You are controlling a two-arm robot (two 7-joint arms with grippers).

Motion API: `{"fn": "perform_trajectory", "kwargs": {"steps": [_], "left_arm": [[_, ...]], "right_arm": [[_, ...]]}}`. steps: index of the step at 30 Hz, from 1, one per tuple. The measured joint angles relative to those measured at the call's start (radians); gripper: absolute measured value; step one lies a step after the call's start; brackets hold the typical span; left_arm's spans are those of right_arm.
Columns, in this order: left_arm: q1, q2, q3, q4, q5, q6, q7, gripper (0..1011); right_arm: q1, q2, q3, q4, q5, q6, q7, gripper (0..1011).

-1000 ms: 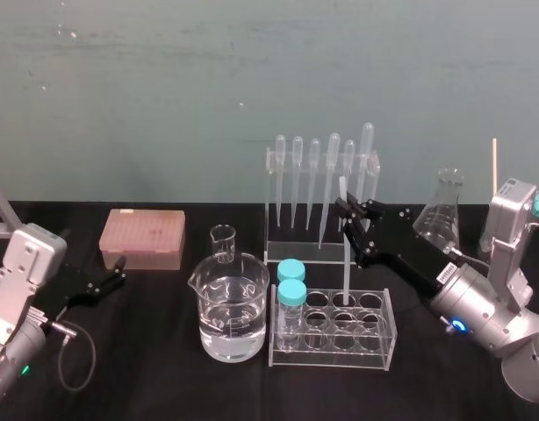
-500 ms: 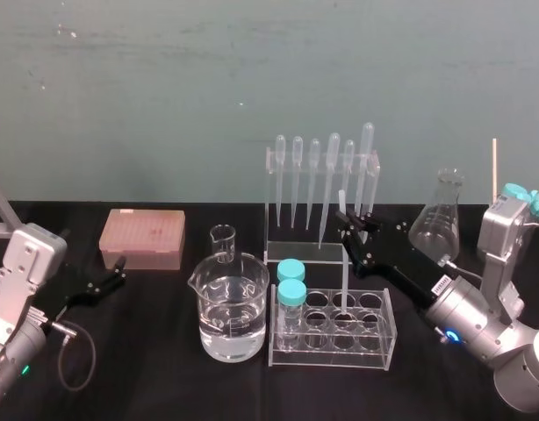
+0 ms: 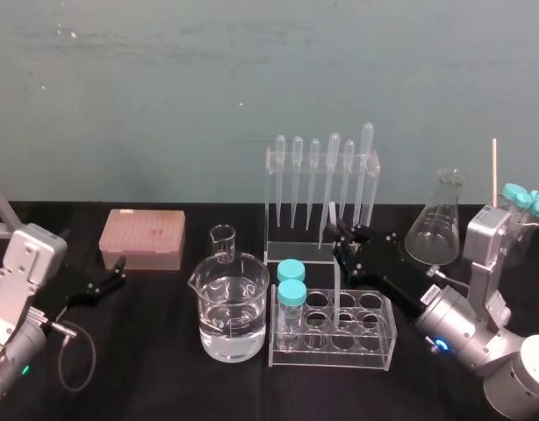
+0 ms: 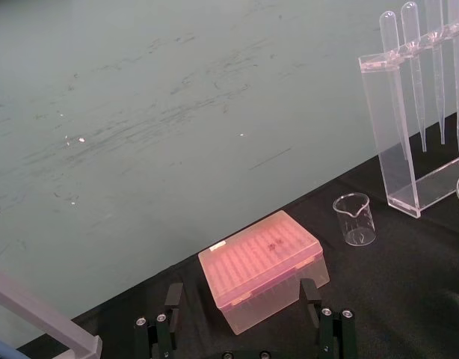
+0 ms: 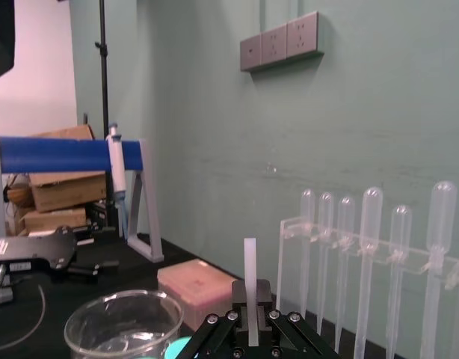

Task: Pick up the stirring rod with one hand, then place it down.

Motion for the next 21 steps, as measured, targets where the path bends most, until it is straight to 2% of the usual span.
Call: {"fn": "perform_trajectory", "kwargs": {"steps": [9, 21], "left_arm": [[0.0, 0.0, 0.0, 0.0, 0.0, 0.0, 0.0, 1000], [0.0, 0.0, 0.0, 0.0, 0.0, 0.0, 0.0, 1000]], "right_arm": [[-0.001, -0.001, -0.007, 0.011, -0.03, 0.011, -0.017, 65], [-0.001, -0.001, -0.007, 0.01, -0.028, 0.012, -0.017, 81]]}}
